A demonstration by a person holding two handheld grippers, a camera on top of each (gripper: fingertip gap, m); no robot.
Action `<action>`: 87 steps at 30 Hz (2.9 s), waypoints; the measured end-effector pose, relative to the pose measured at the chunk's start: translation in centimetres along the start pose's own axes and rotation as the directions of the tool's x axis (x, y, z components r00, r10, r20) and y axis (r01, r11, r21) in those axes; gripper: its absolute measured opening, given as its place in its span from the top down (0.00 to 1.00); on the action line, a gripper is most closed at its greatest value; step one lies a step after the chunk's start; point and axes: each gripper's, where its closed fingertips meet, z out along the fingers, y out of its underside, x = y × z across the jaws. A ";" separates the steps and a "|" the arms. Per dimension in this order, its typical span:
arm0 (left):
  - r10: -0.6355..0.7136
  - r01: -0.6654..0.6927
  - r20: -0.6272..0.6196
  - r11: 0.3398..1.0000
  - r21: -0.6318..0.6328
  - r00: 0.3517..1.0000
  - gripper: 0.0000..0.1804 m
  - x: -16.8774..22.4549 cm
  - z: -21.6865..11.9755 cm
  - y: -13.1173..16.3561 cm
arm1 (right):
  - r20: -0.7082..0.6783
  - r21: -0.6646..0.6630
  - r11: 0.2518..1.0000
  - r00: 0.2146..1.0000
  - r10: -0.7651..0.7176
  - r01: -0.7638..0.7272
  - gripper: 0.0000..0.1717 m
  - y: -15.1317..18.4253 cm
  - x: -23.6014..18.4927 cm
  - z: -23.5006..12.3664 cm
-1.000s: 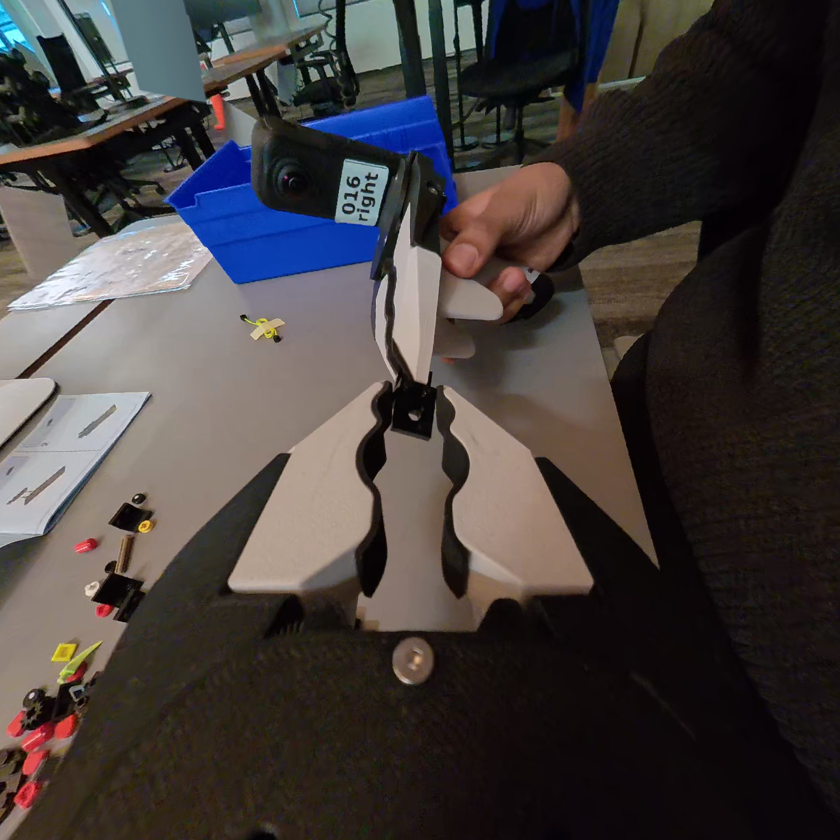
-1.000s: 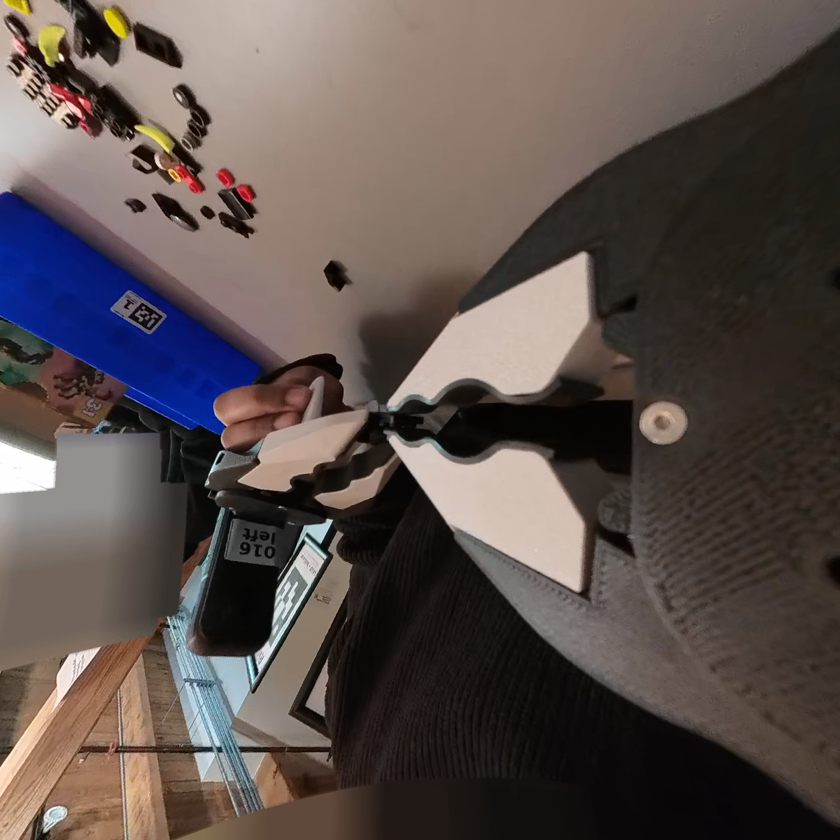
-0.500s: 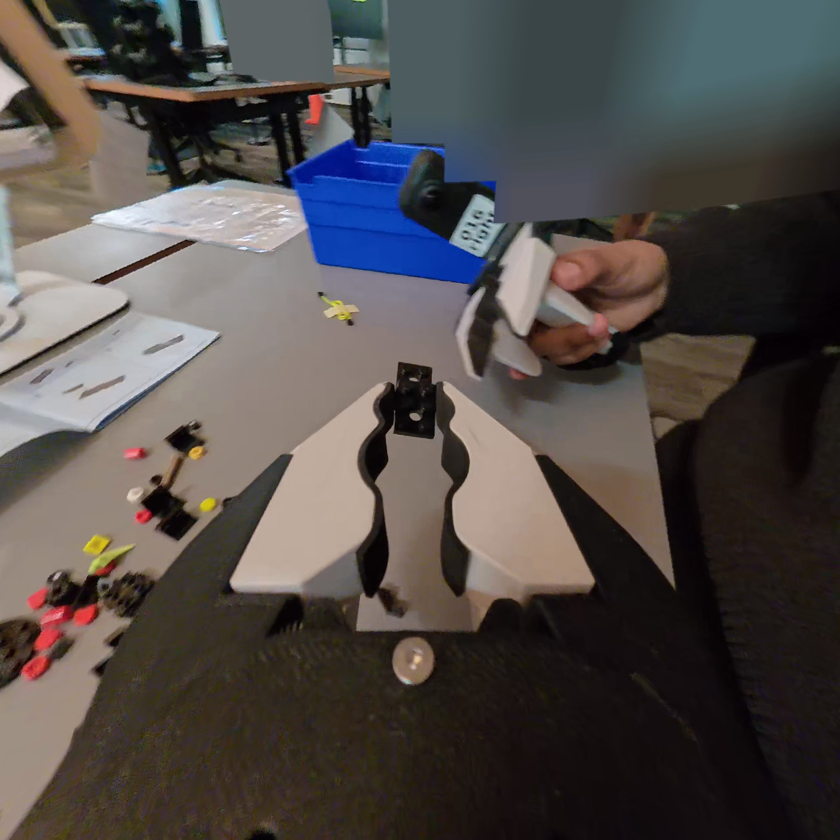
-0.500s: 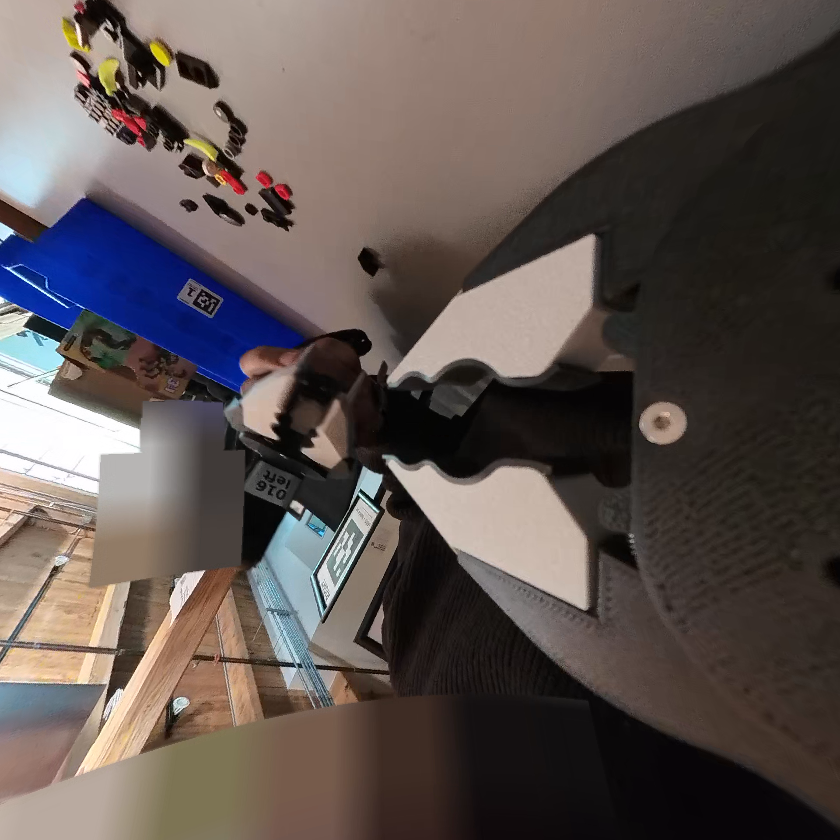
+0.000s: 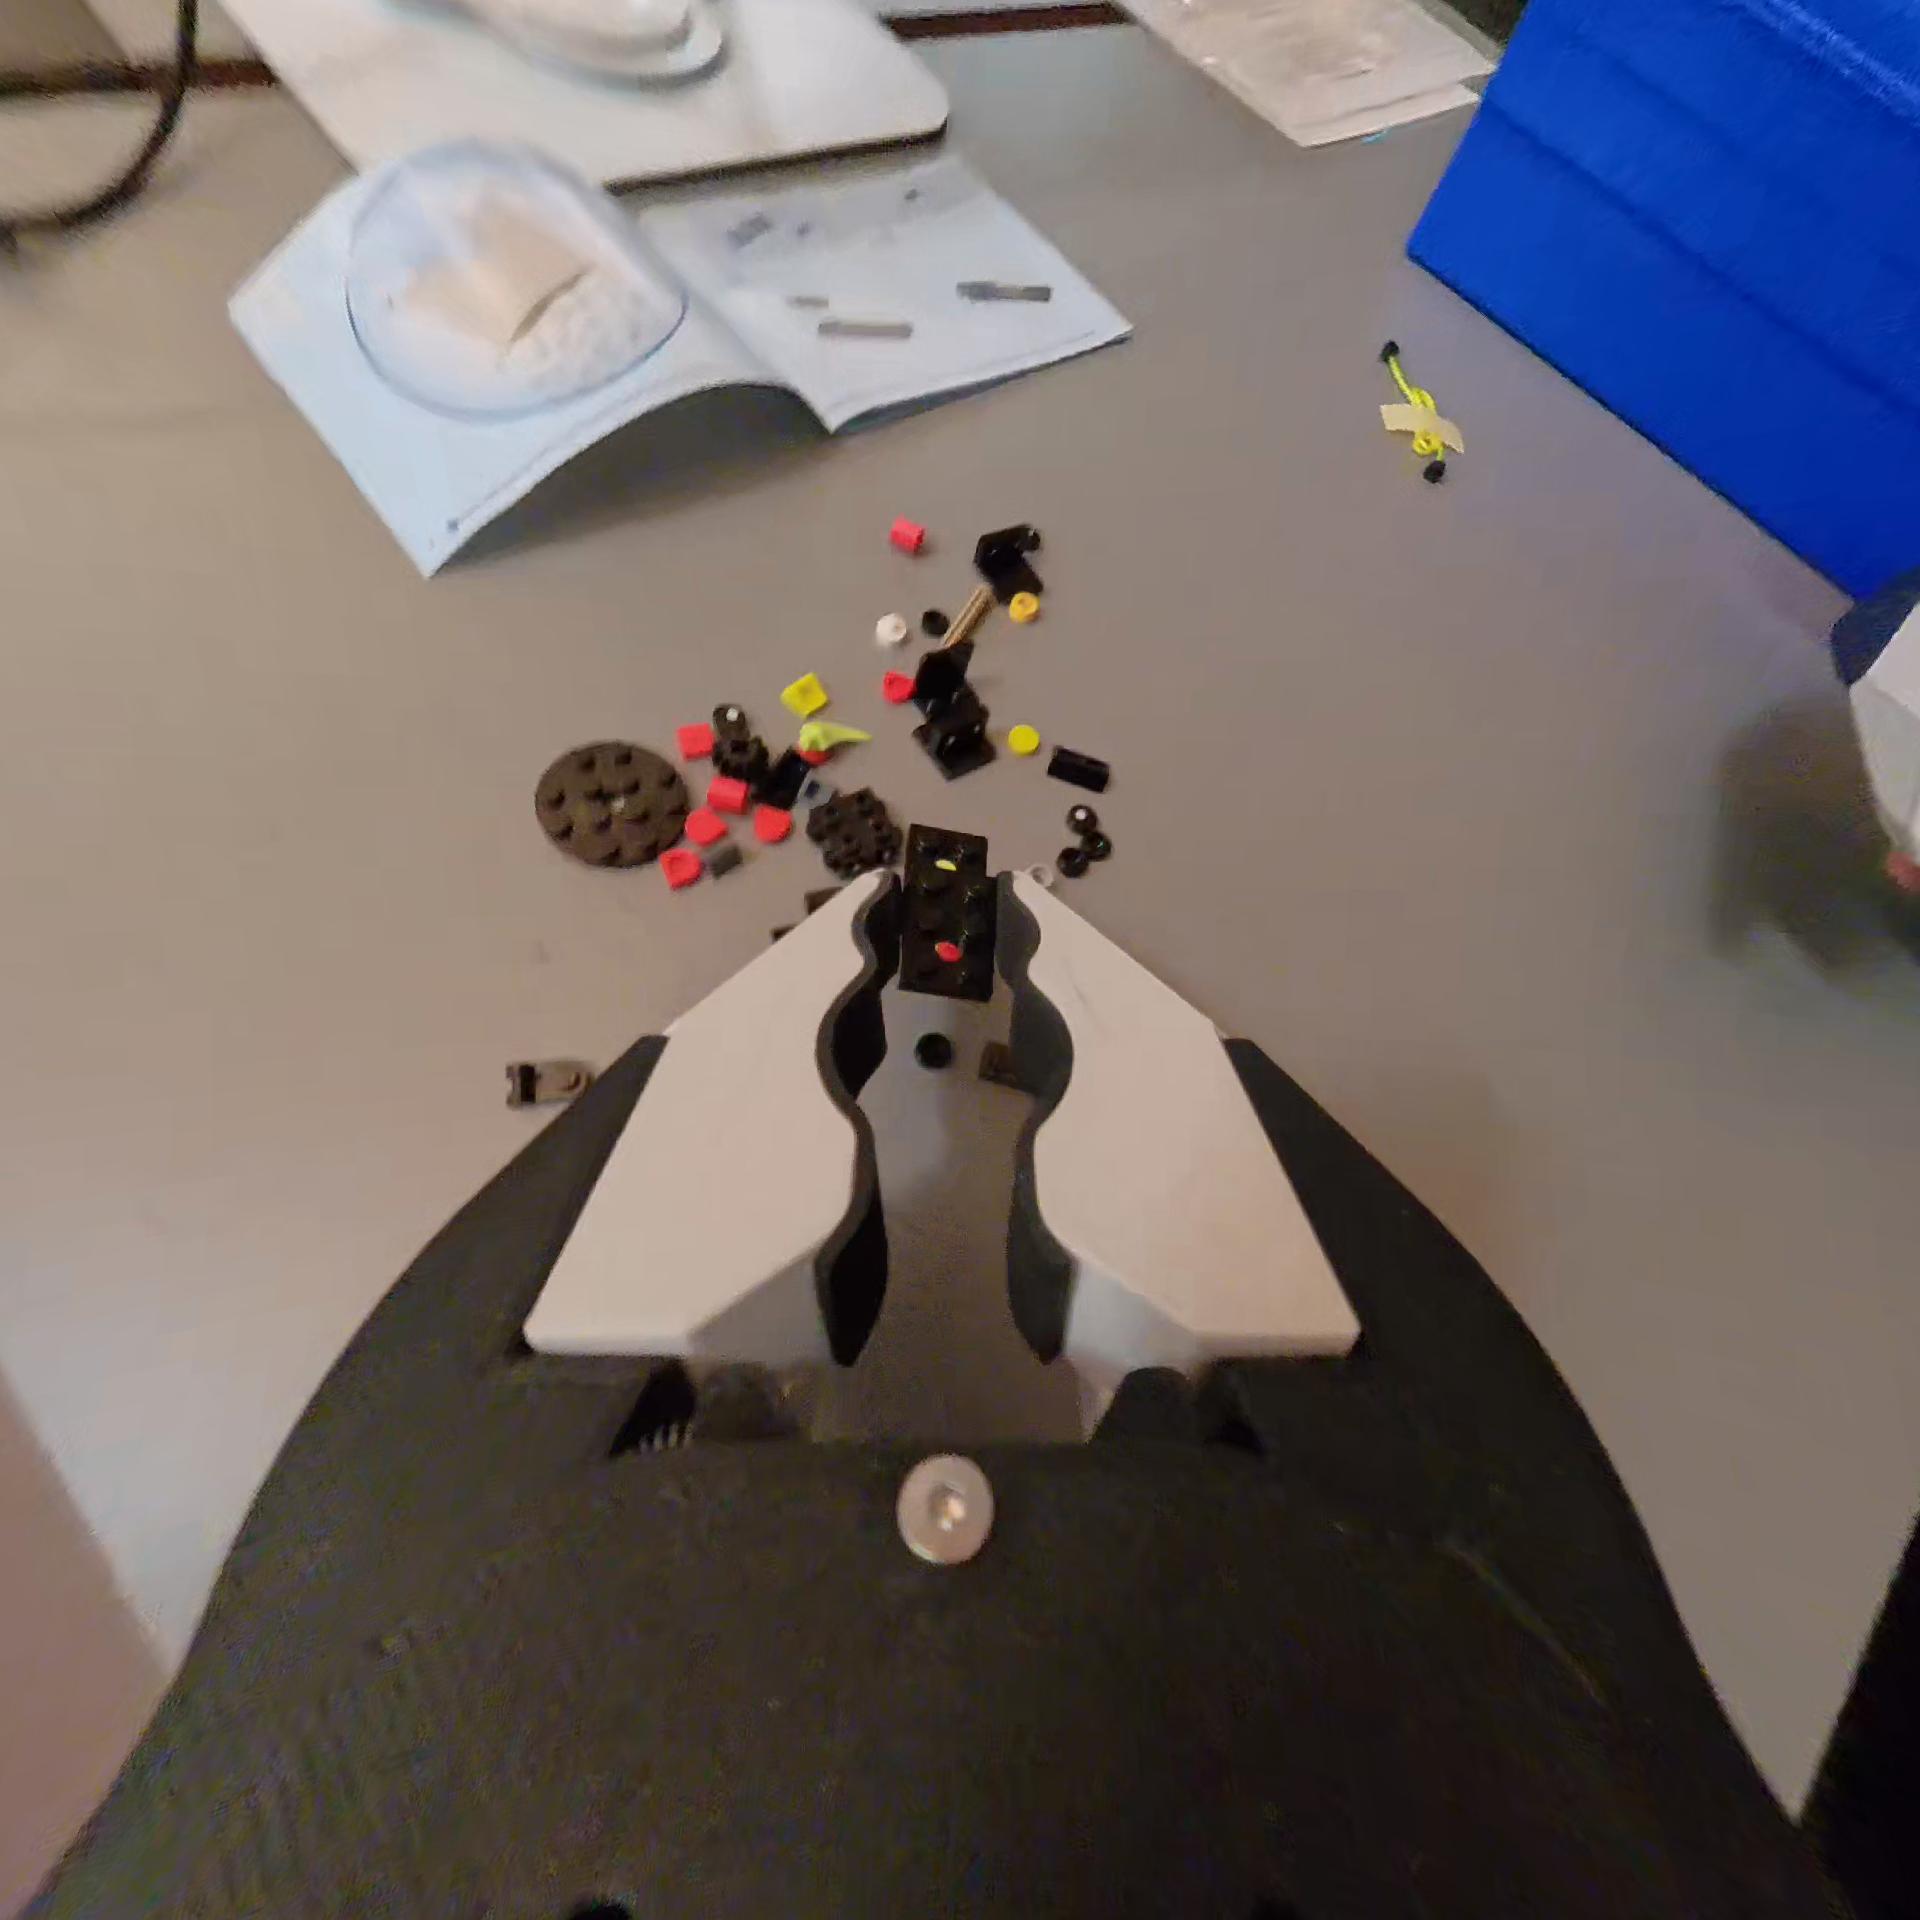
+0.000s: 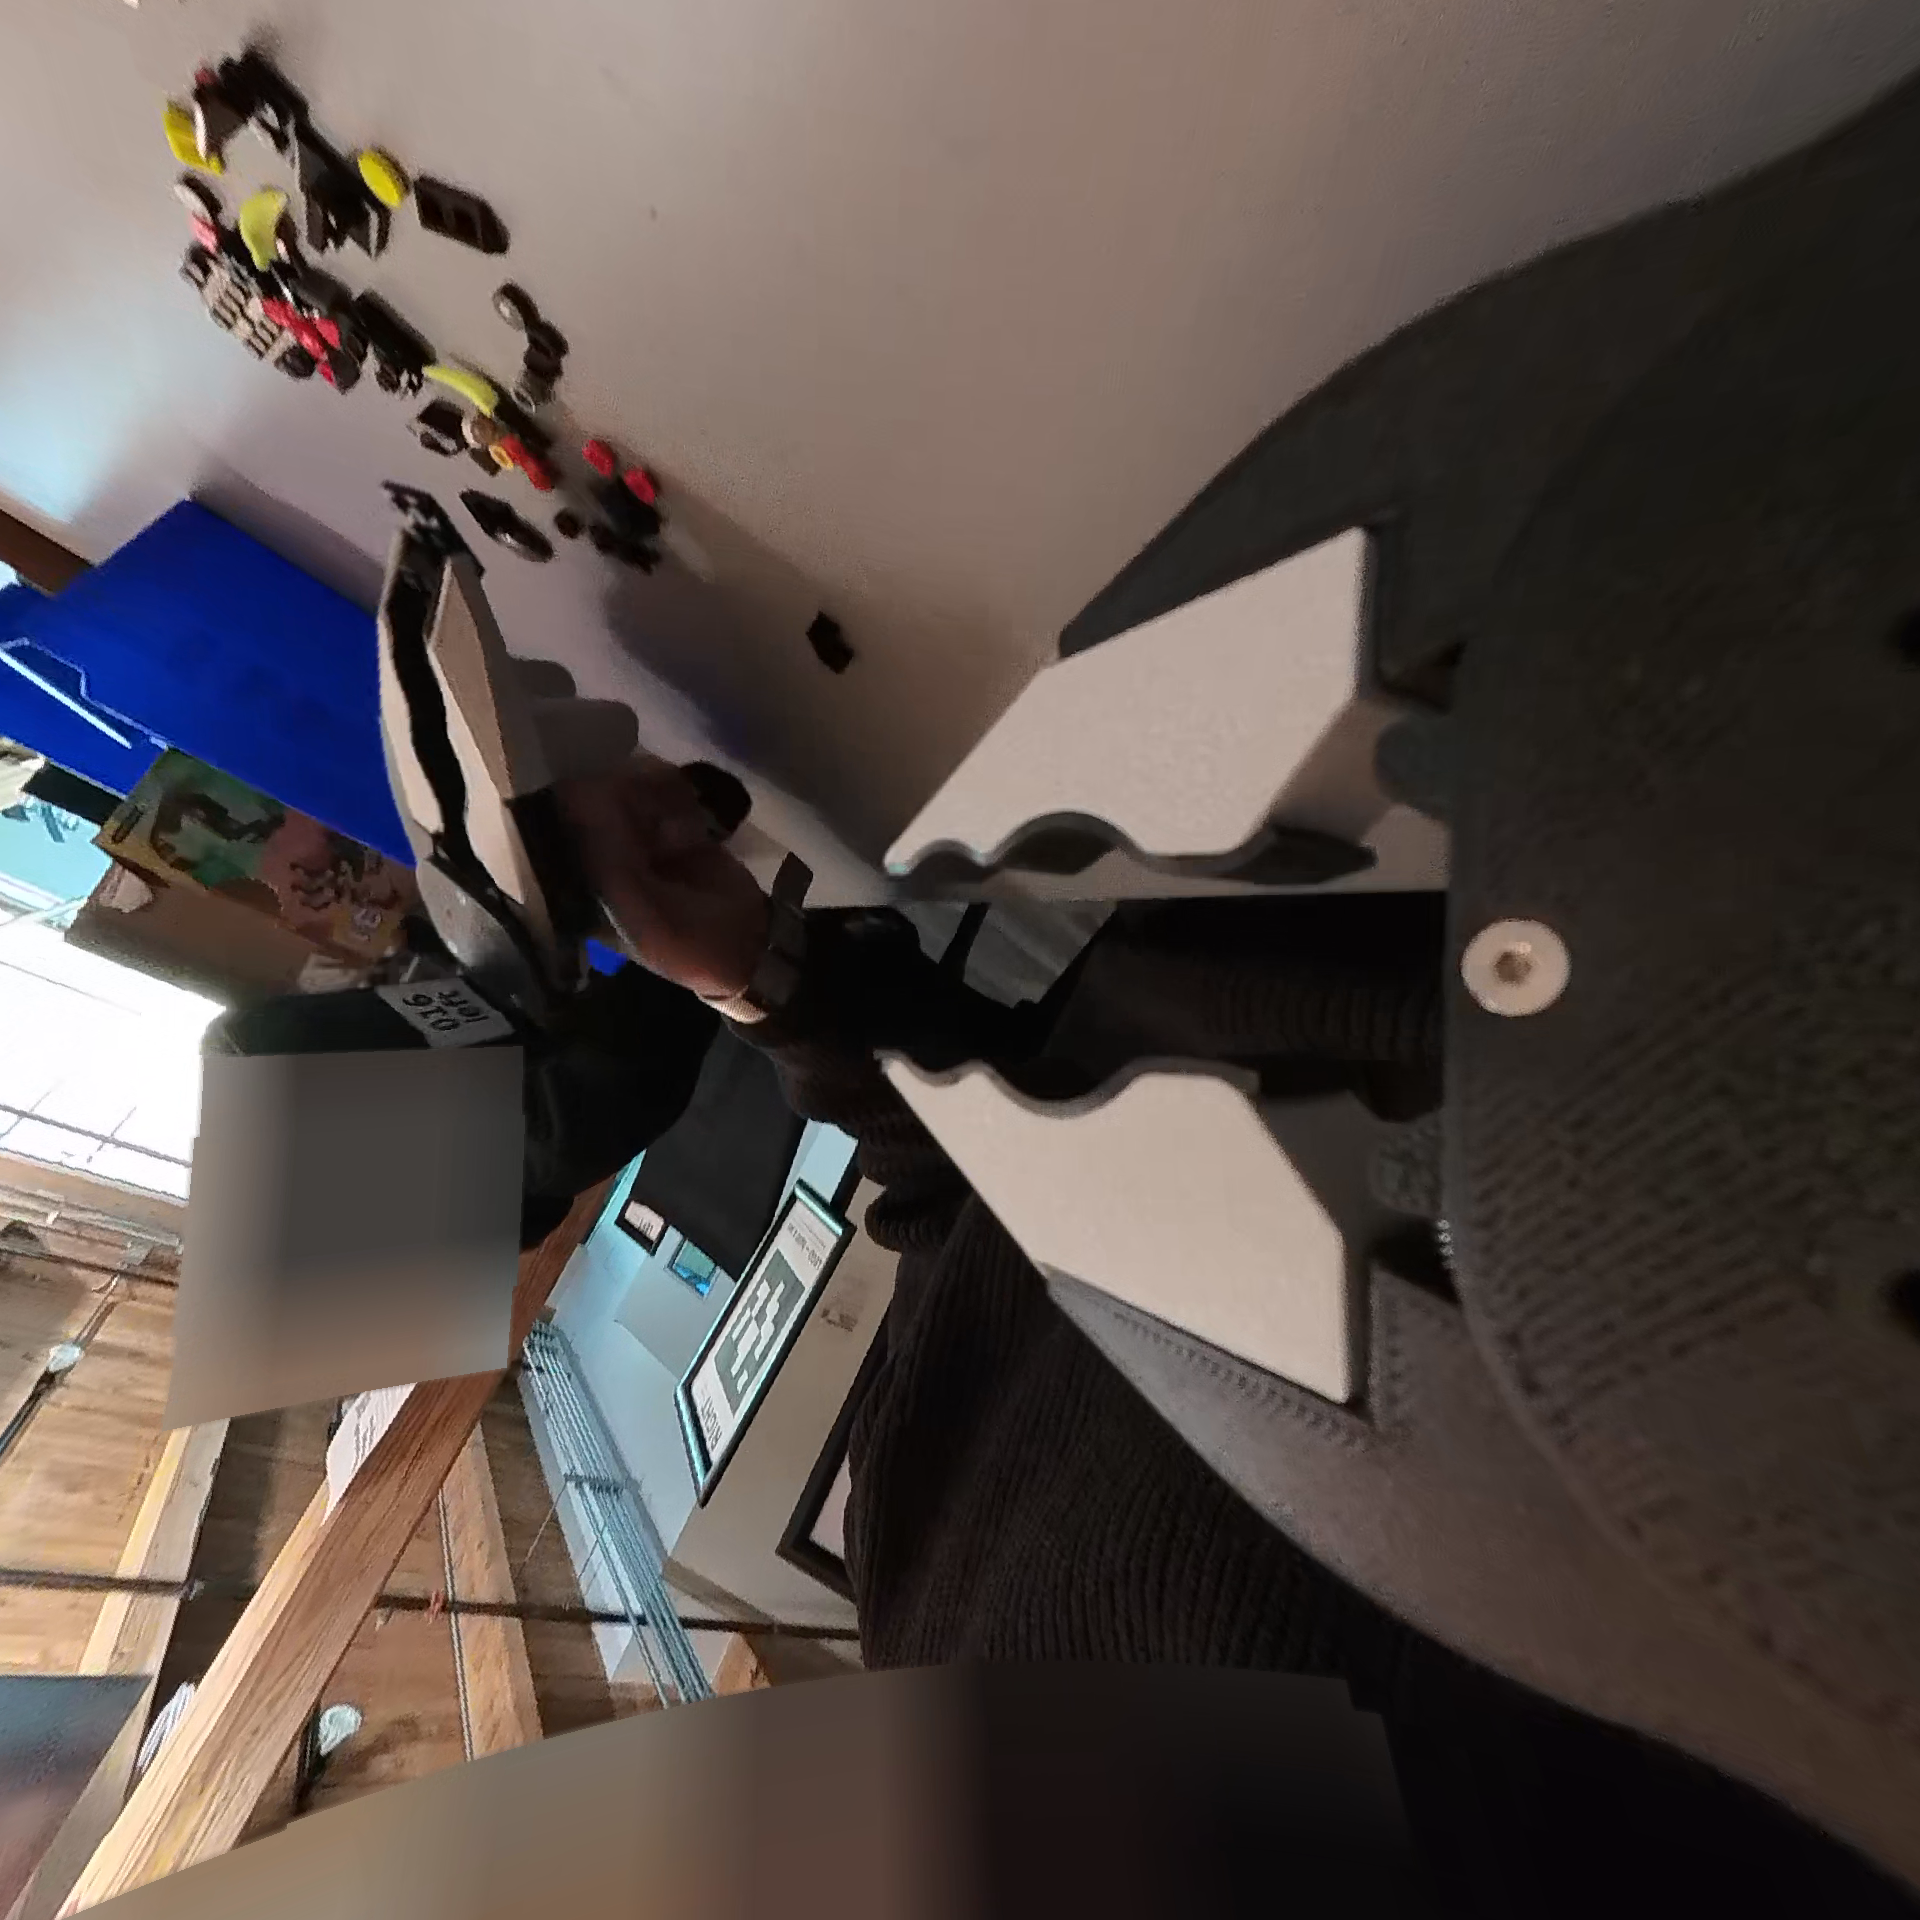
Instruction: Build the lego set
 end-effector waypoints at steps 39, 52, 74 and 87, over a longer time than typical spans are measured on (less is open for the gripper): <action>0.082 -0.062 0.084 0.974 -0.218 0.993 0.95 1.2 22.8 -10.9 | -0.654 -0.084 0.880 0.640 -0.403 0.468 0.82 -0.7 3.4 -11.6; 0.127 -0.101 0.107 0.970 -0.222 0.986 0.53 1.7 23.3 -10.9 | -0.649 -0.085 0.893 0.655 -0.387 0.443 0.82 -0.5 3.9 -11.5; 0.118 -0.103 0.066 0.975 -0.196 0.991 1.00 2.3 23.7 -11.4 | -0.631 -0.061 0.911 0.691 -0.352 0.408 0.83 -0.3 4.0 -11.5; 0.165 -0.147 0.073 0.967 -0.207 0.984 0.62 2.6 24.1 -11.3 | -0.618 -0.034 0.917 0.713 -0.331 0.397 0.83 -0.5 3.9 -11.6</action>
